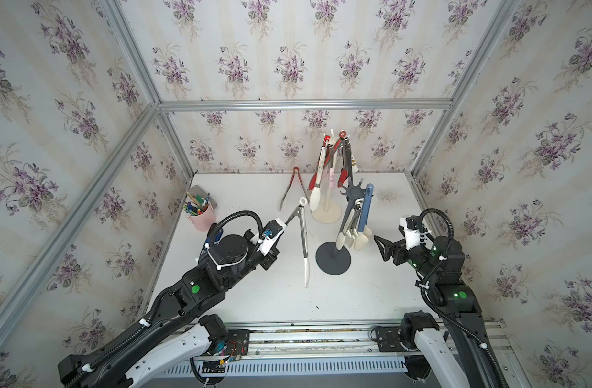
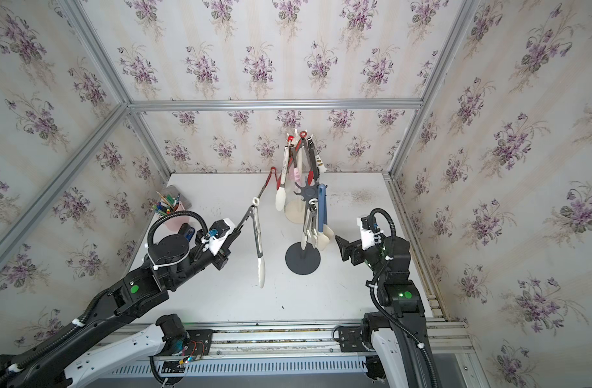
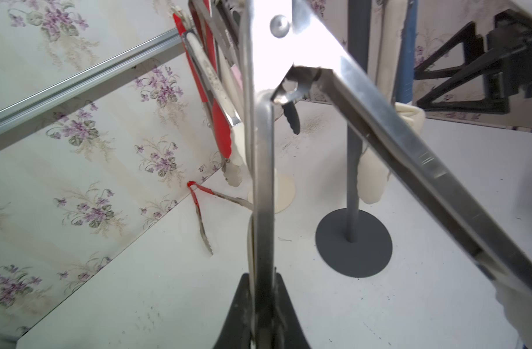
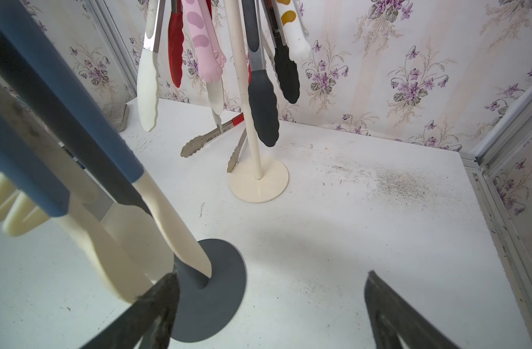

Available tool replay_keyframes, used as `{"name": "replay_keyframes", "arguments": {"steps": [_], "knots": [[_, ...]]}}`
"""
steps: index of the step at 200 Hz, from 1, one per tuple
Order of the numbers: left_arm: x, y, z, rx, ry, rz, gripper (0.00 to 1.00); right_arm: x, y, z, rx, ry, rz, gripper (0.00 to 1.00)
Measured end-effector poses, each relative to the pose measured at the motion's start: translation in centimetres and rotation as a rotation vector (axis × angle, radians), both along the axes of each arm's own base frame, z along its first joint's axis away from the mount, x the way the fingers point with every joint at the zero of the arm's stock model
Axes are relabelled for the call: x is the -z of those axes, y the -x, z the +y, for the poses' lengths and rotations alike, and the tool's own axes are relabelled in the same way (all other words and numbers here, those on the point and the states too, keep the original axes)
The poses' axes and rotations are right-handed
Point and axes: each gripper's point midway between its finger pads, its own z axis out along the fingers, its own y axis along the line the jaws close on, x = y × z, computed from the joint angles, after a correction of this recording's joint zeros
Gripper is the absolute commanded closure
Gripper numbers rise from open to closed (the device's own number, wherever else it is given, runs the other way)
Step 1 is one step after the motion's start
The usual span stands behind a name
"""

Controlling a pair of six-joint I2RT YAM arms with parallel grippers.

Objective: Hang food tongs on kitchen utensil racks
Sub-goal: Hang the food tongs on the rack.

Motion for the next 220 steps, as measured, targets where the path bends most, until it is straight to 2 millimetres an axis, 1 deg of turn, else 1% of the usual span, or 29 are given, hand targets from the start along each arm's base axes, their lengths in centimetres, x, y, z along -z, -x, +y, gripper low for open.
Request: {"name": "replay_keyframes", "arguments": {"steps": [55, 78, 95, 119, 152, 190, 220], "knots": [[-0.9, 1.7, -4.7, 0.177, -0.015, 0.014, 1.00, 0.1, 0.0, 0.0, 0.000, 0.004, 0.001, 0.06], [-1.8, 2.2, -6.5, 0.220, -0.027, 0.003, 1.00, 0.0, 0.1, 0.0, 0.000, 0.004, -0.003, 0.06], [-2.3, 2.2, -7.5, 0.226, -0.035, -0.003, 1.00, 0.0, 0.1, 0.0, 0.000, 0.006, -0.001, 0.06], [-2.4, 1.9, -8.2, 0.219, -0.051, -0.005, 1.00, 0.1, 0.2, 0.0, -0.001, 0.007, 0.003, 0.06], [-2.6, 0.8, -8.7, 0.179, -0.062, 0.004, 1.00, 0.2, 0.3, 0.0, -0.002, 0.010, 0.003, 0.06], [-2.6, 0.2, -9.3, 0.163, -0.071, 0.020, 1.00, 0.0, 0.4, 0.0, -0.005, 0.014, -0.005, 0.06], [-2.0, -0.3, -9.3, 0.141, -0.093, 0.033, 1.00, 0.0, 0.4, 0.0, -0.007, 0.015, -0.006, 0.06]]}}
